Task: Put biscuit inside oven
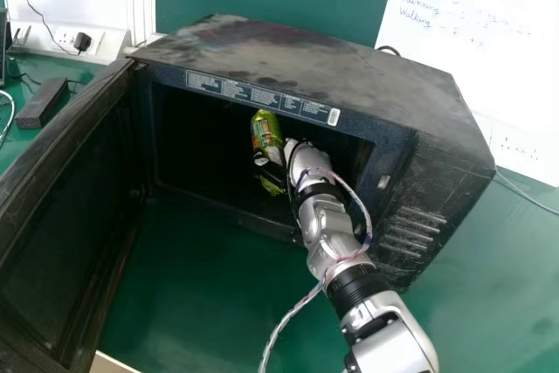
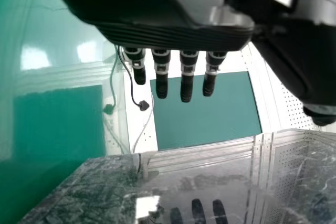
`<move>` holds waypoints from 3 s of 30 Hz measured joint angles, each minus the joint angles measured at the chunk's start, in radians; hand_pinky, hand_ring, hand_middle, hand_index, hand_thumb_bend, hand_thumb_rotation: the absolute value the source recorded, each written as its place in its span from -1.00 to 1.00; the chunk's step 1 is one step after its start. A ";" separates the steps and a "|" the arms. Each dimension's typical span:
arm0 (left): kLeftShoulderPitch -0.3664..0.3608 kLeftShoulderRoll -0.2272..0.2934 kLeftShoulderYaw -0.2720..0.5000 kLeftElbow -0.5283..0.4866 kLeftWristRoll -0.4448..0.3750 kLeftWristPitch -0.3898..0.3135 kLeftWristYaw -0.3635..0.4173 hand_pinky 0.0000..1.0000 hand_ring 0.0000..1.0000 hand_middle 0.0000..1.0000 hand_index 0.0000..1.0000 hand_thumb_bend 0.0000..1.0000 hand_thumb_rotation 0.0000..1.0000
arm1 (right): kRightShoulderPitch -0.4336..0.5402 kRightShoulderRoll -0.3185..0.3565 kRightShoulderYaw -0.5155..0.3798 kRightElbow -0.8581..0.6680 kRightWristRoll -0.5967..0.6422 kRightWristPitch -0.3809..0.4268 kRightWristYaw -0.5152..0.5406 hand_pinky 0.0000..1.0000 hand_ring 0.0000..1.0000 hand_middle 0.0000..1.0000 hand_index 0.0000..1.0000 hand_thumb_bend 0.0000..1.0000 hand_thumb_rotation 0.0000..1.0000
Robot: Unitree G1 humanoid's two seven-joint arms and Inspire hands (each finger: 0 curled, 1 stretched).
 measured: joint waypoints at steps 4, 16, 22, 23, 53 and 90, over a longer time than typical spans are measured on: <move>0.000 0.000 0.000 0.000 0.000 0.000 -0.003 0.86 0.88 0.89 0.92 -0.08 1.00 | -0.007 0.000 0.018 -0.007 -0.001 0.036 0.015 0.31 0.38 0.43 0.64 0.69 -0.40; 0.001 0.000 0.000 -0.001 0.000 0.000 -0.002 0.86 0.87 0.89 0.93 -0.07 0.99 | -0.006 -0.004 0.053 -0.096 -0.004 0.098 0.065 0.30 0.43 0.50 0.68 0.77 -0.08; 0.001 0.000 0.000 -0.001 0.000 0.001 -0.001 0.87 0.87 0.89 0.93 -0.04 0.97 | 0.010 -0.005 0.061 -0.155 -0.007 0.145 0.084 0.58 0.72 0.81 0.78 0.86 0.10; 0.001 0.000 0.000 -0.001 0.000 0.001 -0.002 0.86 0.87 0.89 0.93 -0.03 0.97 | 0.015 -0.005 0.061 -0.167 -0.008 0.154 0.087 0.61 0.74 0.83 0.80 0.87 0.12; -0.005 0.000 -0.001 0.003 0.000 0.002 -0.004 0.89 0.88 0.89 0.93 -0.05 0.94 | 0.330 -0.073 0.087 -0.793 -0.154 0.318 0.300 0.75 0.88 0.92 0.90 0.87 0.35; -0.011 -0.002 -0.002 0.011 -0.003 0.005 -0.011 0.88 0.88 0.89 0.92 -0.07 0.94 | 0.843 -0.185 -0.084 -1.458 -0.283 0.145 0.401 0.70 0.85 0.88 0.90 0.89 0.37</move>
